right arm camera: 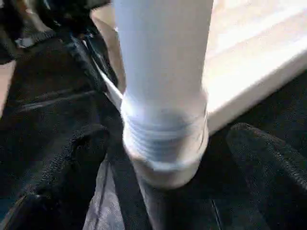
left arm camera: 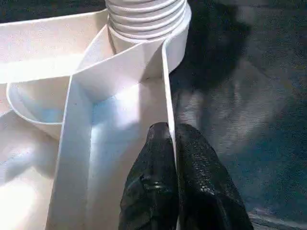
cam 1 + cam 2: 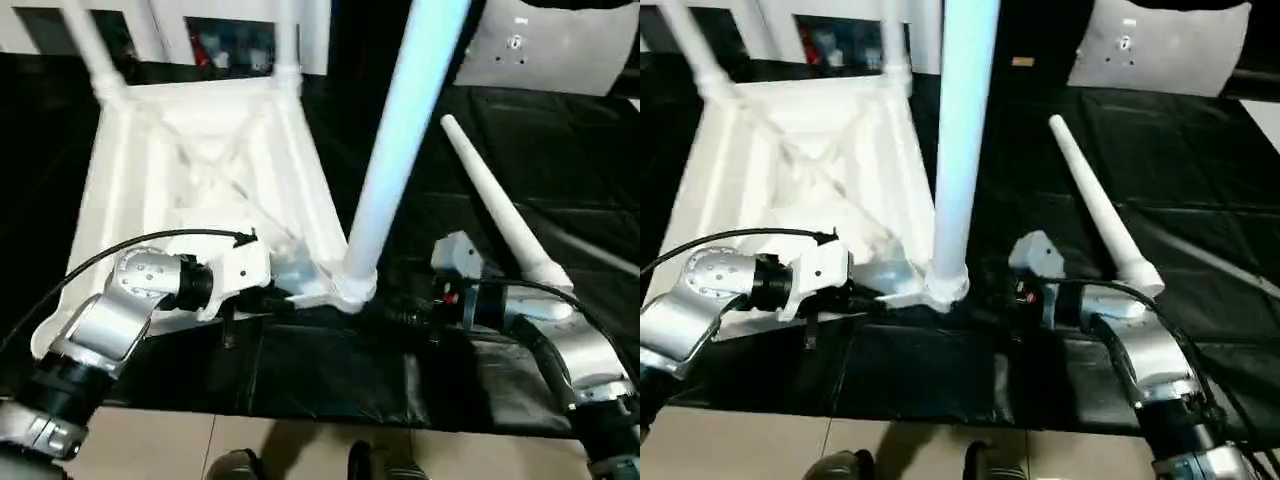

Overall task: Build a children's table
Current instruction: Insert table leg to table base

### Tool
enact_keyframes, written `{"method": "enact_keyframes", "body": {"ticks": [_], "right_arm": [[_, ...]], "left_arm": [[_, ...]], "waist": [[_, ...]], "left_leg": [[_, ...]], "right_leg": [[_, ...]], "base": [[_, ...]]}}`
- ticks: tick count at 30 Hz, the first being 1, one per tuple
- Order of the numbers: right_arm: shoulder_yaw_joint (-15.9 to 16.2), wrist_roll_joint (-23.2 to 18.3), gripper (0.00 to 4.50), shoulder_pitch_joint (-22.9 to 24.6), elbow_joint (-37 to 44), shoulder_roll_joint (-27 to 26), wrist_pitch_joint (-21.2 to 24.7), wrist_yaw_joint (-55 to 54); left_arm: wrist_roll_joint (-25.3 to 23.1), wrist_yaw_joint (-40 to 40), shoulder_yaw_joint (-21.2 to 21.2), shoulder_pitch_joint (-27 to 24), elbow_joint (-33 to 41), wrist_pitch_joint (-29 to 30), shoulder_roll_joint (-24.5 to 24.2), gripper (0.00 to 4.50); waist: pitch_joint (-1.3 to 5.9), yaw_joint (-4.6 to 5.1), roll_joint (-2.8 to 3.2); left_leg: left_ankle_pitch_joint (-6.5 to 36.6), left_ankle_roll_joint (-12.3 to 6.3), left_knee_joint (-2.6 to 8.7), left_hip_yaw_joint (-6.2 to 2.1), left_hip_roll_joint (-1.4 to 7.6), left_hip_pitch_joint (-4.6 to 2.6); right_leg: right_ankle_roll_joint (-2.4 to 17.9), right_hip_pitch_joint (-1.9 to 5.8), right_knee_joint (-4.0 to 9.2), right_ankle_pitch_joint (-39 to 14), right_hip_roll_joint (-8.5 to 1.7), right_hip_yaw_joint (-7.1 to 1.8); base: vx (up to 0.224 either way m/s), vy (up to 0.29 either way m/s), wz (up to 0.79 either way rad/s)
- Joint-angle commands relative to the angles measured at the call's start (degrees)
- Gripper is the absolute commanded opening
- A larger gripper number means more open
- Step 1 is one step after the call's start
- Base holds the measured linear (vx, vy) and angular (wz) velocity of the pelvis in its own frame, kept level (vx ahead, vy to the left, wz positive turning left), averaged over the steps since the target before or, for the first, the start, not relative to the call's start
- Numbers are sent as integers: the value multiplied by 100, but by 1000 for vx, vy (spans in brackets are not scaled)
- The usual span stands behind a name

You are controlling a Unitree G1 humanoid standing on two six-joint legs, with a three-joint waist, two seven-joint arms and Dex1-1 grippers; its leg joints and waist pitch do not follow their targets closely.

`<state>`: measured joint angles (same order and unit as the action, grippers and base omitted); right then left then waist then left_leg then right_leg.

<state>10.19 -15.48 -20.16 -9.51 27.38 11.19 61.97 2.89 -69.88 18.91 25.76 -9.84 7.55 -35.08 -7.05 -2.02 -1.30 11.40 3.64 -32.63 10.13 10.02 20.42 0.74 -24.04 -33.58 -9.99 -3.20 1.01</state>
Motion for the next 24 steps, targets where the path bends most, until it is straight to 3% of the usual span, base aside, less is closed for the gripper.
{"method": "enact_keyframes", "body": {"ticks": [1, 10, 18, 24], "right_arm": [[101, -37, 443, -119, -100, 19, 70, 154], [201, -96, 351, -346, -428, -106, 150, 476], [230, -107, 285, -412, -545, -119, 148, 643], [225, -117, 272, -331, -484, -162, 216, 665]], "left_arm": [[53, -458, 419, 8, 113, -135, 47, 0], [57, -531, 437, 38, 80, -164, 87, 0], [52, -564, 406, 59, 5, -216, 69, 0], [111, -480, 322, 14, 27, -143, 116, 0]], "waist": [[368, 28, 41], [350, 26, 18], [357, 29, 0], [362, 28, 2]], "left_leg": [[444, -612, 315, -12, 289, -66], [613, -495, 315, -24, 279, -40], [473, -566, 303, -18, 272, -33], [444, -568, 303, -18, 275, -38]], "right_leg": [[1796, 321, 228, -270, -387, -228], [1685, 320, 251, -646, -393, -234], [1703, 323, 232, -504, -385, -230], [1707, 317, 227, -477, -379, -227]], "base": [[0, 0, 0], [0, 0, 0], [0, 0, 0], [0, 0, 0]]}}
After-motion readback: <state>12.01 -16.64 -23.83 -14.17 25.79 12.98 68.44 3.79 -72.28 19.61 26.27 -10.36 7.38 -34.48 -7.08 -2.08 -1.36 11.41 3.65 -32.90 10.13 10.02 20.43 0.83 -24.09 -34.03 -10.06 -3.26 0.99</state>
